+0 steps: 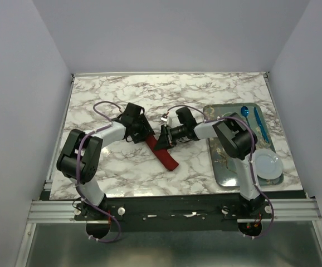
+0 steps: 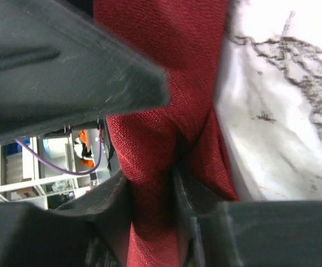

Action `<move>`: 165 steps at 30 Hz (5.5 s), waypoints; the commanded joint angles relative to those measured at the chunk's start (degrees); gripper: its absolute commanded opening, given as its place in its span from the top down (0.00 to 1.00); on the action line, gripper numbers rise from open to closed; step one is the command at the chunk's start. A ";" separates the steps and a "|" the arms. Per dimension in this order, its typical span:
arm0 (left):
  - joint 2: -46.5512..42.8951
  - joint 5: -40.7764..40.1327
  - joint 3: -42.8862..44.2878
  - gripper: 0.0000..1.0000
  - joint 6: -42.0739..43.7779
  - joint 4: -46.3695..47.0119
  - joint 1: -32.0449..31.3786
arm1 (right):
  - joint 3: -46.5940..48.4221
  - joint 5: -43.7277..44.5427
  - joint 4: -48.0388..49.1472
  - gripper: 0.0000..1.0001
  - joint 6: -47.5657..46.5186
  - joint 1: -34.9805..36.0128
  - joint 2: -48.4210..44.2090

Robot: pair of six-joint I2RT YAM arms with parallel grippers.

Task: Fold the napkin, place the utensils inside, and roll it up
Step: Roll the napkin with the utensil

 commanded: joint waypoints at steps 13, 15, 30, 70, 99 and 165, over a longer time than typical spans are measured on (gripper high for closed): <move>-4.52 -2.96 -4.57 0.50 -2.14 -0.56 -0.35 | 5.27 69.27 -37.25 0.06 -22.91 19.00 -22.41; -4.35 -2.70 -4.57 0.50 -2.32 -0.47 -0.35 | 6.84 78.33 -37.96 0.05 -23.44 23.31 -21.45; -3.82 -0.85 -5.45 0.53 -3.37 0.14 0.35 | 13.63 91.80 -41.22 0.19 -23.97 31.50 -8.79; -13.76 0.53 -7.74 0.09 -3.20 3.31 5.62 | -0.79 7.78 -7.99 0.62 -3.93 2.15 -4.04; -1.89 -0.24 -8.61 0.37 -3.72 4.18 0.44 | 2.29 11.72 -15.89 0.41 -9.54 0.91 -7.28; -0.03 -1.99 -1.40 0.37 1.64 1.11 1.14 | -1.06 14.97 -12.64 0.46 -5.93 2.14 -10.01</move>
